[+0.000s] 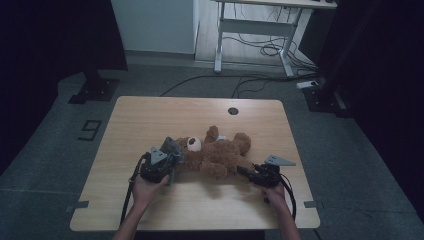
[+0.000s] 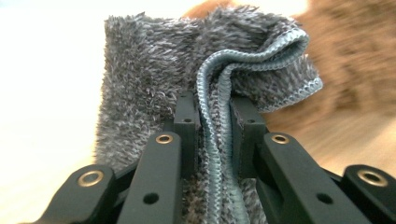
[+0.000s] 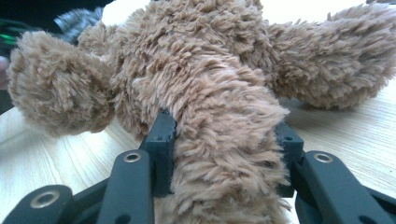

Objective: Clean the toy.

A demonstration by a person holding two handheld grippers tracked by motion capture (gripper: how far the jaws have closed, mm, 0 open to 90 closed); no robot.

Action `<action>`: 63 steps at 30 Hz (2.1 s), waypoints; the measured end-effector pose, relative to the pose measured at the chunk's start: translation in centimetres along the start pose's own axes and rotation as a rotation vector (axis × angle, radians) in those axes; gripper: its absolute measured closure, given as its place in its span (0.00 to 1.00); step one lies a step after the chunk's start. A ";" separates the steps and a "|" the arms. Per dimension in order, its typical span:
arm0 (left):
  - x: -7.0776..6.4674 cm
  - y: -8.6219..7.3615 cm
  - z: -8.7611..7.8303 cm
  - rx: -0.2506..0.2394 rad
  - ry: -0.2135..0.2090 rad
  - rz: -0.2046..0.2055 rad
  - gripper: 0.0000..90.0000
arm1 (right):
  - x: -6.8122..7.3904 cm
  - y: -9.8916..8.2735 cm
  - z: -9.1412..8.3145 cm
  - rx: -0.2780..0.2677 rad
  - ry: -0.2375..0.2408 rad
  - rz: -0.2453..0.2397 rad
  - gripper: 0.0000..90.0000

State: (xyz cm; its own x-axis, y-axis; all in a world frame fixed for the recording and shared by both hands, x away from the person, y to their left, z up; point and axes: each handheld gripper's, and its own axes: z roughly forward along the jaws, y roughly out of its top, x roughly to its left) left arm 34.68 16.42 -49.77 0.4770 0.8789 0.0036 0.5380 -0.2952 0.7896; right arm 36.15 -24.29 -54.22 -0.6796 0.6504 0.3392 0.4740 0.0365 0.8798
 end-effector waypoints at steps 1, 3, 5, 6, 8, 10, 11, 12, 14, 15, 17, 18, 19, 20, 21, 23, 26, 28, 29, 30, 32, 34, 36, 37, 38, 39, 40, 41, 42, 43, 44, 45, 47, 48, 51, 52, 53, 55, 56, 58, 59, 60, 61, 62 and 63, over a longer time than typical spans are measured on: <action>0.0 0.0 0.0 0.000 0.000 0.000 0.84 | 0.0 0.0 0.0 0.000 0.000 0.000 0.61; 0.9 -0.3 -0.1 0.003 -0.018 -0.052 0.84 | 0.0 0.0 0.0 0.001 0.000 0.001 0.61; 0.9 0.1 -0.7 -0.018 -0.028 -0.058 0.84 | -0.1 0.0 0.0 0.001 -0.002 0.001 0.61; 0.7 0.5 -1.2 -0.031 -0.030 -0.049 0.84 | -0.1 0.0 0.0 -0.001 -0.002 0.002 0.61; -0.1 1.8 -2.3 -0.071 -0.045 -0.028 0.84 | -0.1 0.0 0.0 -0.004 -0.001 0.008 0.61; -1.2 3.1 -3.1 -0.109 -0.066 0.000 0.84 | -0.1 0.0 0.0 -0.002 -0.004 0.003 0.61; -1.9 3.7 -3.4 -0.125 -0.078 0.014 0.84 | -0.1 0.0 -0.1 0.000 -0.005 0.001 0.61; -2.5 4.3 -3.5 -0.137 -0.092 0.028 0.84 | 0.0 0.0 0.0 -0.002 -0.006 0.002 0.61; -4.0 5.5 -3.4 -0.146 -0.109 0.063 0.84 | 0.0 0.0 0.0 -0.004 -0.008 0.003 0.61; -4.7 6.0 -3.1 -0.142 -0.102 0.089 0.84 | 0.0 0.0 0.0 -0.005 -0.007 0.004 0.61; -6.1 7.1 -2.3 -0.133 -0.110 0.124 0.84 | 0.0 0.0 0.0 -0.004 -0.007 0.004 0.61; -6.1 7.1 -2.3 -0.133 -0.110 0.124 0.84 | 0.0 0.0 -0.1 -0.005 -0.008 0.004 0.61; -7.1 8.0 -1.5 -0.130 -0.138 0.136 0.84 | 0.0 0.0 -0.1 -0.005 -0.008 0.005 0.61; -7.7 8.5 -0.9 -0.123 -0.158 0.147 0.84 | 0.0 0.0 -0.1 -0.003 -0.008 0.006 0.61; -8.5 9.0 -0.1 -0.107 -0.183 0.151 0.84 | 0.0 0.0 -0.1 -0.004 -0.009 0.008 0.61; -9.7 9.4 1.1 -0.075 -0.201 0.170 0.84 | 0.1 0.0 -0.1 -0.005 -0.010 0.009 0.61; -10.7 9.3 2.1 -0.040 -0.214 0.181 0.84 | 0.1 0.0 -0.1 -0.005 -0.009 0.011 0.61; -12.1 8.4 3.6 0.008 -0.218 0.198 0.84 | 0.1 0.0 -0.1 -0.004 -0.008 0.012 0.61; -12.3 8.1 3.7 0.012 -0.219 0.204 0.84 | 0.1 0.0 -0.1 -0.002 -0.007 0.012 0.61; -12.4 7.7 3.9 0.010 -0.221 0.205 0.84 | 0.0 0.0 -0.1 0.000 -0.007 0.011 0.61; -12.4 7.1 3.8 0.002 -0.239 0.187 0.84 | 0.0 0.0 -0.1 0.013 -0.006 0.008 0.61; -12.3 6.9 3.7 0.003 -0.246 0.187 0.84 | 0.0 -0.1 -0.1 0.015 -0.001 0.008 0.61; -12.2 6.2 3.7 0.009 -0.265 0.183 0.84 | 0.0 -0.1 0.0 0.016 -0.002 0.011 0.61; -12.2 6.0 3.7 0.011 -0.271 0.181 0.84 | 0.0 -0.1 0.0 0.017 -0.003 0.013 0.61; -12.2 5.8 3.7 0.014 -0.277 0.180 0.84 | 0.0 -0.1 0.0 0.017 -0.004 0.015 0.61; -12.2 5.8 3.7 0.014 -0.277 0.180 0.84 | 0.0 -0.1 0.0 0.017 -0.004 0.015 0.61; -12.4 5.4 3.7 0.025 -0.285 0.187 0.84 | 0.1 -0.1 0.0 0.015 -0.011 0.018 0.61; -12.5 5.1 3.8 0.031 -0.290 0.192 0.84 | 0.1 -0.1 0.0 0.015 -0.012 0.019 0.61; -12.7 4.8 3.8 0.038 -0.289 0.198 0.84 | 0.2 -0.1 -0.1 0.016 -0.013 0.021 0.61; -12.8 4.6 3.8 0.048 -0.289 0.204 0.84 | 0.2 -0.1 -0.1 0.018 -0.012 0.024 0.61; -13.0 4.4 3.8 0.053 -0.289 0.206 0.84 | 0.2 -0.1 -0.1 0.020 -0.009 0.024 0.61; -13.0 4.4 3.8 0.053 -0.289 0.206 0.84 | 0.2 -0.1 -0.1 0.020 -0.009 0.024 0.61; -13.3 3.8 4.0 0.076 -0.293 0.219 0.84 | 0.2 -0.1 -0.2 0.021 -0.010 0.021 0.61; -13.4 3.4 4.2 0.087 -0.293 0.224 0.84 | 0.2 -0.1 -0.2 0.021 -0.010 0.021 0.61; -13.5 2.5 4.4 0.102 -0.275 0.247 0.84 | 0.2 -0.1 -0.2 0.025 -0.007 0.016 0.62; -13.6 2.3 4.3 0.098 -0.270 0.250 0.84 | 0.2 -0.1 -0.2 0.027 -0.004 0.013 0.62; -13.6 2.2 4.3 0.098 -0.269 0.252 0.84 | 0.2 0.0 -0.2 0.030 -0.002 0.009 0.61; -13.5 2.0 4.1 0.100 -0.273 0.249 0.84 | 0.3 -0.1 -0.2 0.029 0.000 -0.002 0.61; -13.5 1.9 4.1 0.103 -0.278 0.243 0.84 | 0.3 -0.1 -0.3 0.030 0.001 -0.004 0.61; -13.4 1.9 4.0 0.104 -0.291 0.228 0.84 | 0.2 -0.1 -0.3 0.032 0.003 -0.006 0.61; -13.4 1.9 4.0 0.104 -0.291 0.228 0.84 | 0.2 -0.1 -0.3 0.032 0.003 -0.006 0.61; -13.3 2.1 3.5 0.091 -0.310 0.217 0.84 | 0.2 -0.1 -0.3 0.031 0.003 -0.004 0.61; -13.3 2.4 3.2 0.079 -0.317 0.214 0.84 | 0.2 -0.1 -0.3 0.029 0.003 -0.002 0.61; -13.4 2.7 2.9 0.063 -0.319 0.212 0.84 | 0.2 0.0 -0.3 0.029 0.002 -0.001 0.61; -13.4 3.2 2.5 0.045 -0.317 0.212 0.84 | 0.2 -0.1 -0.3 0.024 0.002 0.005 0.61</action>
State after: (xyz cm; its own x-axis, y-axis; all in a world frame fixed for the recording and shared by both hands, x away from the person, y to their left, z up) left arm 31.76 2.80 -48.78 0.7684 0.6392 -0.0319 0.4310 -0.4799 0.7642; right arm 35.84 -24.41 -54.11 -0.6787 0.6489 0.3440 0.4906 0.0520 0.8698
